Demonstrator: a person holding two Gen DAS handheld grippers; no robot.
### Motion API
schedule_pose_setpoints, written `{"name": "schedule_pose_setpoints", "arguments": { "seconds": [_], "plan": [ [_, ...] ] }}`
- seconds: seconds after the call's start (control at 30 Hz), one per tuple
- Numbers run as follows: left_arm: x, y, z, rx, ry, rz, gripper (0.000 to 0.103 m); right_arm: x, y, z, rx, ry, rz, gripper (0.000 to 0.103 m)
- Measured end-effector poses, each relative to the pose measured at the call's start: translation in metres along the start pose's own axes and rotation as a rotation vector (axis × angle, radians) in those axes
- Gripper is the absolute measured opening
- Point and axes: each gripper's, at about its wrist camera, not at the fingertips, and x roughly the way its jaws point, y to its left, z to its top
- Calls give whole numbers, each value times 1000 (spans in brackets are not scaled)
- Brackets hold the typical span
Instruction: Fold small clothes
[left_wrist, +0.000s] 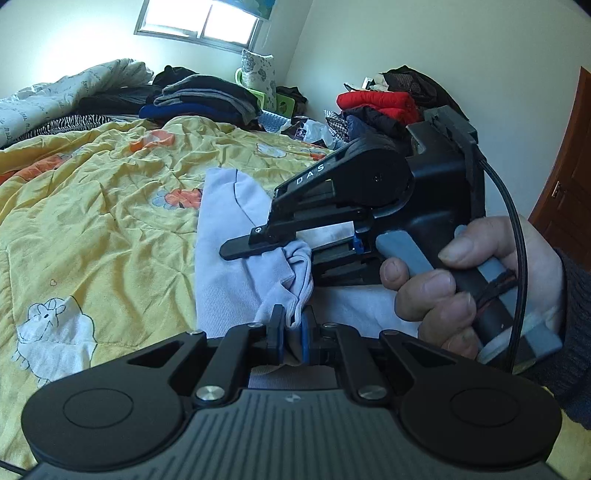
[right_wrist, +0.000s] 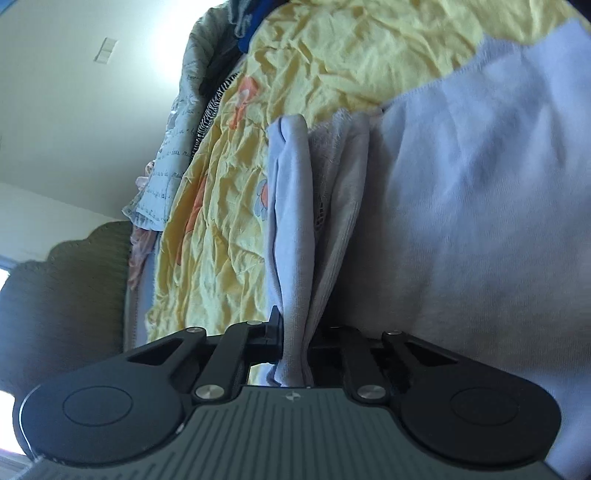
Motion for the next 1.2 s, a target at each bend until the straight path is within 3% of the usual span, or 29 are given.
{"name": "schedule_pose_setpoints", "arguments": {
  "seconds": [0.07,0.2,0.27,0.4,0.5,0.57,0.6,0.67,0.77,0.87,0.97,1.03,1.13,1.17,1.2],
  "plan": [
    [-2,-4,6,-21,0,-21,9,-15,14,2,-119,-38,-48,14],
    [-8,-18,18,-66,-2,-110,9,-74,38,-1,-300,-137,-63,13],
    [-3,-27,16,-74,43,-181,9,-99,31,-4,-343,-159,-100,12],
    [15,-45,-7,-24,125,-191,9,-101,-42,-2,-94,-95,-92,13],
    [11,-45,-13,-16,139,-187,9,-99,-78,-5,139,-92,73,27],
    [-5,-45,-10,52,83,-153,9,-99,-80,-2,193,-102,179,71],
    [-14,-46,-8,98,42,-124,9,-97,-77,1,191,-117,206,77],
    [-30,-46,-7,201,-32,-41,11,-91,-68,11,182,-96,198,77],
    [-39,-46,-7,327,-78,36,12,-75,-60,23,181,-47,142,76],
    [-36,-52,-13,482,-103,131,12,-62,-53,24,202,-12,180,75],
    [-42,-57,-16,559,-83,57,12,-60,-44,21,190,-1,189,75],
    [-49,-59,-20,597,-100,50,20,-54,-40,20,183,22,172,76],
    [-59,-56,-21,589,-148,63,59,-44,-40,17,191,61,167,76],
    [-64,-55,-21,569,-181,58,77,-42,-38,16,191,64,170,75],
    [-68,-52,-20,548,-220,53,86,-41,-36,16,186,63,176,75]
  ]
}}
